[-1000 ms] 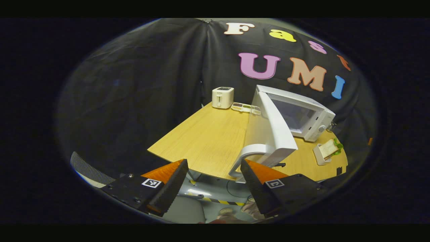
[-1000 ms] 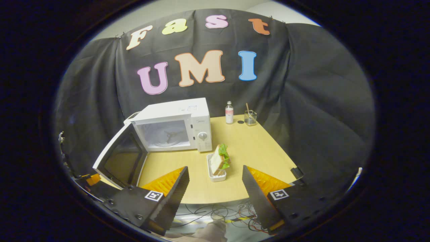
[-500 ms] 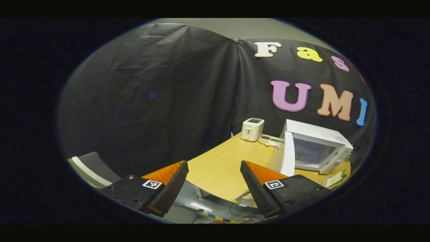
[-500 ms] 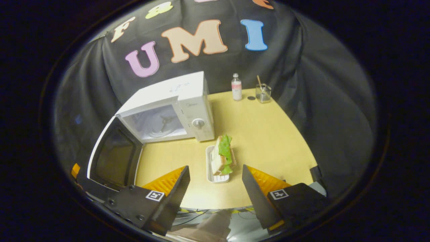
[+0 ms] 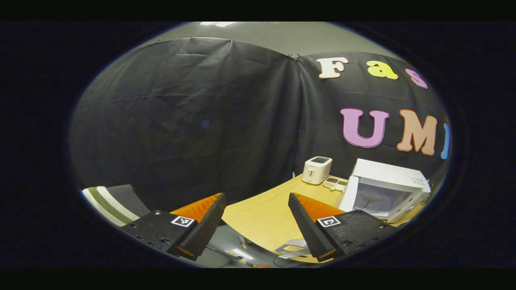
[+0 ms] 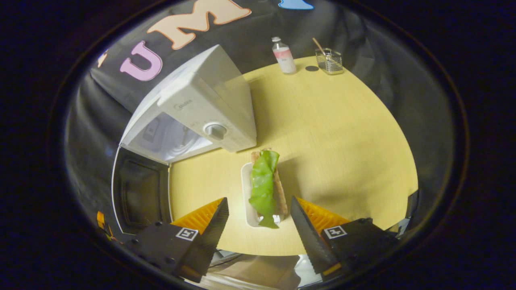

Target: Open the microwave oven with the left hand, put the food in, and close the microwave oven.

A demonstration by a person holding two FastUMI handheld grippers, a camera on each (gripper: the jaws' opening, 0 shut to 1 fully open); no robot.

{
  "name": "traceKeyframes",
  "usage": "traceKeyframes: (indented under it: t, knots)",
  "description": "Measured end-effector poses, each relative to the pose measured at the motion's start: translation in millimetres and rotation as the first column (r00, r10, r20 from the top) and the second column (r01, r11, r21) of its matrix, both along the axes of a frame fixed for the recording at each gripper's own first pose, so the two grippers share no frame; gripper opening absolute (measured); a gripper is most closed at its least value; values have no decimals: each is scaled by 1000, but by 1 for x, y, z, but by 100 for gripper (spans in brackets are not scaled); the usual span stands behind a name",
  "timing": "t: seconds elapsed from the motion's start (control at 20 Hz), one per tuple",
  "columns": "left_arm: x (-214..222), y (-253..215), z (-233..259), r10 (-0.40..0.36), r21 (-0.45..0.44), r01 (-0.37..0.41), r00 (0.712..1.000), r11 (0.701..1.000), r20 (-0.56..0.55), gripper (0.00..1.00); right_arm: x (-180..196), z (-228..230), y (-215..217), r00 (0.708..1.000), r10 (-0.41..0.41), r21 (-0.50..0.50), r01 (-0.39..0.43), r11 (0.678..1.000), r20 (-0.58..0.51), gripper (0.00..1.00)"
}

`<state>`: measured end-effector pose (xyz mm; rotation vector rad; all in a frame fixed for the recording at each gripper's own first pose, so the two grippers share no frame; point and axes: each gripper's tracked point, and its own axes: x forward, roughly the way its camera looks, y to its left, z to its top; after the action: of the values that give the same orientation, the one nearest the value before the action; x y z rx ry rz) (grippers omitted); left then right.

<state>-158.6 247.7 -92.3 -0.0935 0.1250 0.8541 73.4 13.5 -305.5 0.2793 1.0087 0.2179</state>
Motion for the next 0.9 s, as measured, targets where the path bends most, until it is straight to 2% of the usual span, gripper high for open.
traceKeyframes:
  t: [0.1,0.15,0.2,0.3,0.35,0.4,0.45,0.5,0.55,0.6,0.65,0.75,0.8,0.85,0.9]
  knots:
    - [2,-5,6,15,16,-15,1000,1000,1,91,4,-11,1,999,26,-10,-27,1000,-39,97]
    - [5,-7,6,22,16,-22,1000,1000,2,95,5,-17,2,997,42,-17,-43,999,-58,96]
    - [7,-9,8,29,12,-29,1000,1000,5,95,6,-23,2,995,58,-27,-60,998,-79,91]
    - [13,-16,7,36,0,-36,999,999,16,95,9,-33,2,991,78,-36,-83,996,-113,91]
    - [13,-19,7,35,-5,-34,999,999,19,95,9,-37,4,988,86,-27,-90,996,-127,86]
    - [15,-21,5,35,-9,-35,999,999,18,95,11,-39,6,986,91,-13,-93,996,-138,93]
    - [18,-22,4,37,-14,-37,999,999,15,95,13,-42,7,985,93,-6,-95,995,-143,93]
    - [20,-23,4,37,-16,-37,999,999,15,95,17,-43,9,985,89,5,-89,996,-150,84]
    - [20,-24,4,38,-18,-38,999,999,16,95,16,-44,12,983,84,19,-82,996,-163,67]
    - [21,-24,5,40,-18,-39,999,999,15,95,18,-46,14,982,78,30,-74,997,-174,72]
    - [23,-24,3,43,-18,-43,999,999,11,95,16,-45,11,980,72,40,-66,997,-186,53]
    - [22,-25,4,48,-14,-48,999,999,3,95,17,-44,14,979,72,64,-61,996,-189,42]
    - [24,-27,4,47,-13,-47,999,999,-2,91,18,-44,13,980,72,66,-61,996,-186,40]
    - [25,-28,4,45,-14,-46,999,999,-8,95,17,-44,13,980,74,69,-62,996,-184,46]
    - [27,-29,1,45,-16,-46,999,999,-18,95,18,-42,14,981,70,77,-57,995,-181,46]
